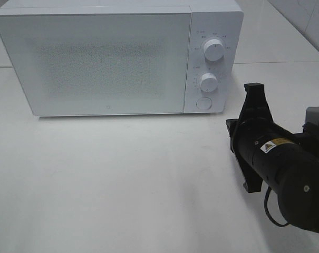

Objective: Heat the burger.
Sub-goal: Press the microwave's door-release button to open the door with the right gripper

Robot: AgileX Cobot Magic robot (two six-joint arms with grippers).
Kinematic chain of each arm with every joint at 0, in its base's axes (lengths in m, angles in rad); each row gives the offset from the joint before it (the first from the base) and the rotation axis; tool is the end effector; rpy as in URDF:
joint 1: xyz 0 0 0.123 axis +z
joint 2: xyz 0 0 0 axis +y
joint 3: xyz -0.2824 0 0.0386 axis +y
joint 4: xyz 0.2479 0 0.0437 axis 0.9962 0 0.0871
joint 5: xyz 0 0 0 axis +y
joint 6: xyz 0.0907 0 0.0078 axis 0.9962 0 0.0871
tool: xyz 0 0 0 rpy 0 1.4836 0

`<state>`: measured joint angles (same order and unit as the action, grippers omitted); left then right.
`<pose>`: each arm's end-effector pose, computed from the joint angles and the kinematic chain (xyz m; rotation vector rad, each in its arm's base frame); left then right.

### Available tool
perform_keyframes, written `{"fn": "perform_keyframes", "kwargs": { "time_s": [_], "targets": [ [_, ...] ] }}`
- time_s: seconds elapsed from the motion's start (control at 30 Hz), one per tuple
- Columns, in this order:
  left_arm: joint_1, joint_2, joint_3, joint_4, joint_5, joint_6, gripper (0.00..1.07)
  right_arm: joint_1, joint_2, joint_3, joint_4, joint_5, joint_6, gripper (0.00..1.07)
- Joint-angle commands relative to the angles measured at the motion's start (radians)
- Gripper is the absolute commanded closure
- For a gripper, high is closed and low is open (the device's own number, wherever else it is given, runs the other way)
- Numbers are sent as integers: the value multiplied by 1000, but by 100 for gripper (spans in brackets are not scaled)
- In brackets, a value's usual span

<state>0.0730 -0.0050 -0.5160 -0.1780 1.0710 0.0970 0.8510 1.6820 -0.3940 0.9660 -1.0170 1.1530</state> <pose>-0.0076 -0.0148 0.2818 0.0358 2.0222 -0.1049 0.2055 0.1379 0.1447 1.3422 1.5151 0.9920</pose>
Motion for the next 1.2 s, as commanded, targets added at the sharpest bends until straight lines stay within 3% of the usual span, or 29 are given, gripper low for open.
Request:
{"fn": "perform_keyframes", "kwargs": {
  "time_s": [0.03,0.47,0.63,1.2],
  "targets": [
    [1,-25,1,-7,0,-5,8,2,1,3,-1,-3,12,107],
    [1,-25,1,-7,0,-5,8,-15,89,-23,-26,5,90,107],
    [1,-24,1,-7,0,-5,8,-96,149,-92,-131,33,135,107],
    [1,-24,1,-7,0,-5,8,-201,270,-250,-198,86,142,107]
  ]
}}
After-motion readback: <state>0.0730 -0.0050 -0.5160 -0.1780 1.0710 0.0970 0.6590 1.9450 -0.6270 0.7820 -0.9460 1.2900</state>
